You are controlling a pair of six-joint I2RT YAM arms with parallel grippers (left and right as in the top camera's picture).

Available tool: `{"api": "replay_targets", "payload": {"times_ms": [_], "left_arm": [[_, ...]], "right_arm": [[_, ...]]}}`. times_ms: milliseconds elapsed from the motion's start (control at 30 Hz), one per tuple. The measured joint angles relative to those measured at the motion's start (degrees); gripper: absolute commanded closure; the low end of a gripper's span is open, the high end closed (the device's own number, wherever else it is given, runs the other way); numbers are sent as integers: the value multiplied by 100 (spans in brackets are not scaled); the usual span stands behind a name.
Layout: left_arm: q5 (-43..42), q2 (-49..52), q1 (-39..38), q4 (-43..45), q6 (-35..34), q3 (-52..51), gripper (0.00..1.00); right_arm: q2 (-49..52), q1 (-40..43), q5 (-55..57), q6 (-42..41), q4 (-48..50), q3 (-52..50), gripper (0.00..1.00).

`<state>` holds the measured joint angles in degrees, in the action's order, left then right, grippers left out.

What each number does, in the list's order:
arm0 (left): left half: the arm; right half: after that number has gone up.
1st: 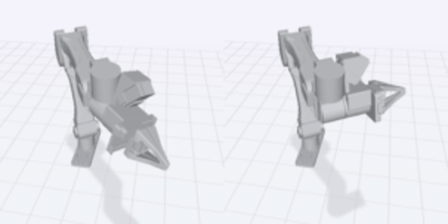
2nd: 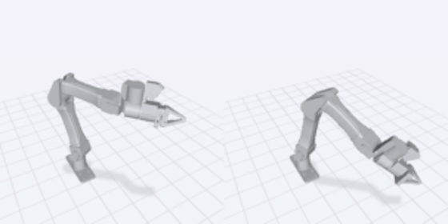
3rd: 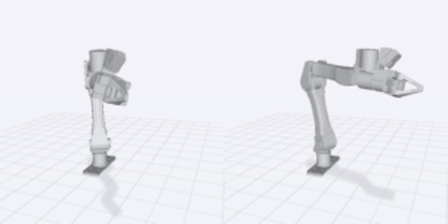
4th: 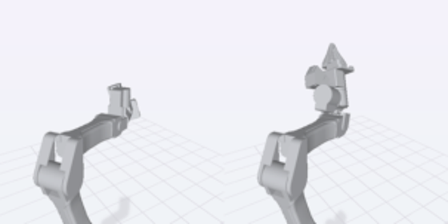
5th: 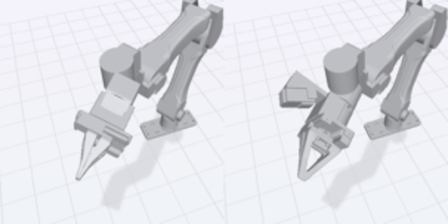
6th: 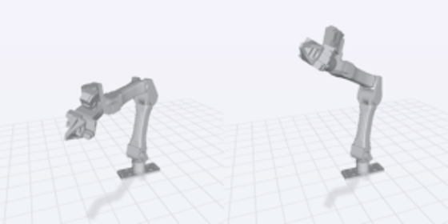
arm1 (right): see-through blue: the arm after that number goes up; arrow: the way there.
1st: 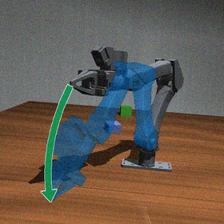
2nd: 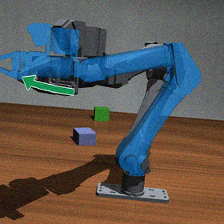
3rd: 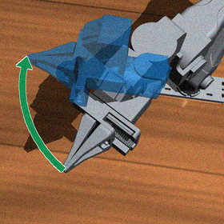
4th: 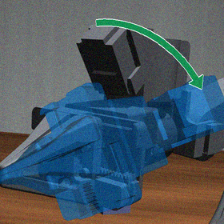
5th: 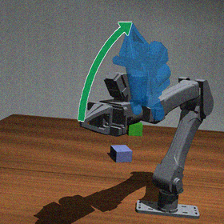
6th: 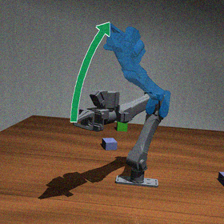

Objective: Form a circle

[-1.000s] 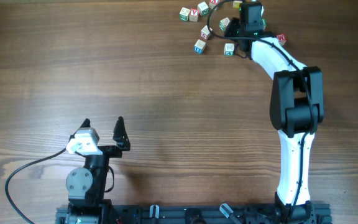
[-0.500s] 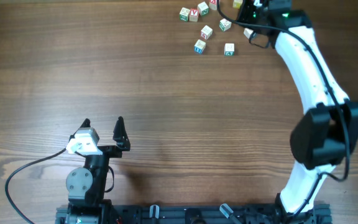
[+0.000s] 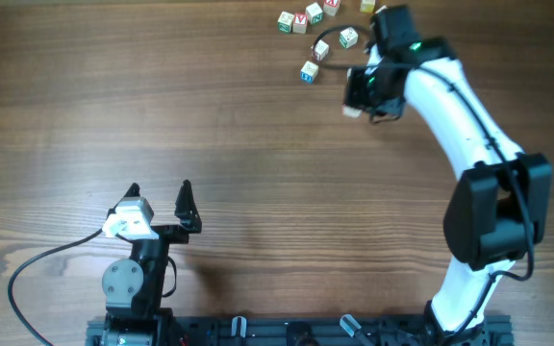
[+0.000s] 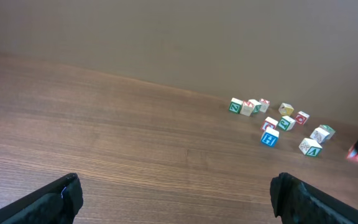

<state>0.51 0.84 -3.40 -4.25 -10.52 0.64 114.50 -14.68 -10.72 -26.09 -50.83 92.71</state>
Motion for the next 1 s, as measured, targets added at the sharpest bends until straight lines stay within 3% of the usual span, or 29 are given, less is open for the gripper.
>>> {"api": "replay_targets", "payload": {"times_ms": [167,300,433,633,700,833,1000], "left_arm": [[0,-2,2,2,0,0,0],[0,-2,0,2,0,0,0],[0,-2,0,2,0,0,0],[0,-2,0,2,0,0,0],[0,0,0,2,0,0,0],[0,-2,0,2,0,0,0],[0,0,0,2,0,0,0]], "right_arm": [[2,-743,319,-588,804,-1102,76],[2,-1108,1060,-1191,866,-1169,76],[2,-1410,1749,-1875,885,-1169,64],[2,-1755,2435,-2645,1040,-1169,62],[2,-1766,2505,-2761,1073,-1169,48],[2,-1766,2588,-2857,1110,-1169,36],[2,-1766,2623,-2855,1045,-1147,13]]}}
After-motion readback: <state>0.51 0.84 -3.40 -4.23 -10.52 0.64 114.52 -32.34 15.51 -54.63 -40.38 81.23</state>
